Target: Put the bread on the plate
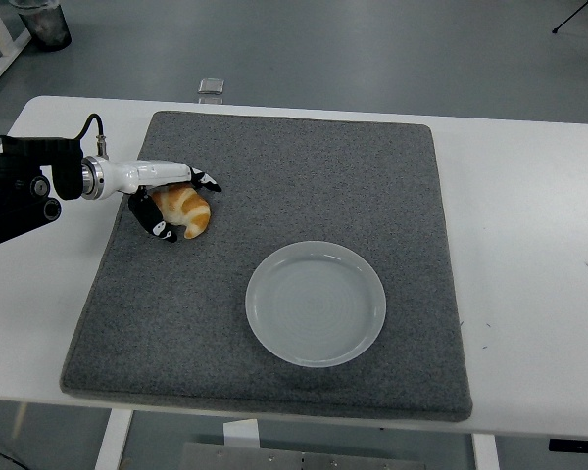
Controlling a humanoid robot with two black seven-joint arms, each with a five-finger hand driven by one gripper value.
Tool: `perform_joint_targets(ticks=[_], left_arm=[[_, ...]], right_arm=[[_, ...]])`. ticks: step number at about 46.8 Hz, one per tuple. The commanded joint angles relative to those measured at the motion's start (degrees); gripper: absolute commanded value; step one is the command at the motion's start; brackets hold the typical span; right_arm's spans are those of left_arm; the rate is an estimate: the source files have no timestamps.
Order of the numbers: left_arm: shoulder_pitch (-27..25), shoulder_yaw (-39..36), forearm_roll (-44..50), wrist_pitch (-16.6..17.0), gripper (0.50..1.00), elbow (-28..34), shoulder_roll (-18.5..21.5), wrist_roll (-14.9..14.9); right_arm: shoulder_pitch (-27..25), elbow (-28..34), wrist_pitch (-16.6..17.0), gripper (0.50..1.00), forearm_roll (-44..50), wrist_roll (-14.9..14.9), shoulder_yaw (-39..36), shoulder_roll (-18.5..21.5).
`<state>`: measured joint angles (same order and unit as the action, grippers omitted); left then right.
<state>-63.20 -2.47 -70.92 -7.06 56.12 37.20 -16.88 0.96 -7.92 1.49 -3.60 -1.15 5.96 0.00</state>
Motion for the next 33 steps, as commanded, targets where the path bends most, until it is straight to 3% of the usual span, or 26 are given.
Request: perform_joint_targets(ticks=[1,5,20,26,29,33], left_arm=[[-0.17,0.01,-0.36,0.3,0.904,-0.05,-0.11,0.0],[-0.17,0.01,-0.8,0.38,0.883,-0.05,-0.55,0.09],[-0.52,0.1,-2.56,1.7,0.694,-0.66,-1.25,0.0],[-0.7,0.1,-3.09,2.14,0.581,-0.93,-1.43,0.0],[-0.7,0.1,-3.18,2.58,0.5,-0.93,-1.52,0.0],[-0.78,0.1,-3.7,3.11,0.5,-0.93,-1.69,0.0]], right_arm=[[0.01,0.01,0.0,0.952,0.0,0.01,0.01,0.0],[0.01,0.01,0.0,0.952,0.0,0.01,0.01,0.0],[0.01,0.01,0.0,0.952,0.0,0.01,0.01,0.0],[0.01,0.01,0.0,0.952,0.0,0.01,0.01,0.0],[0.01,0.01,0.0,0.952,0.0,0.01,0.01,0.0],[0.01,0.01,0.0,0.952,0.0,0.01,-0.07,0.0]])
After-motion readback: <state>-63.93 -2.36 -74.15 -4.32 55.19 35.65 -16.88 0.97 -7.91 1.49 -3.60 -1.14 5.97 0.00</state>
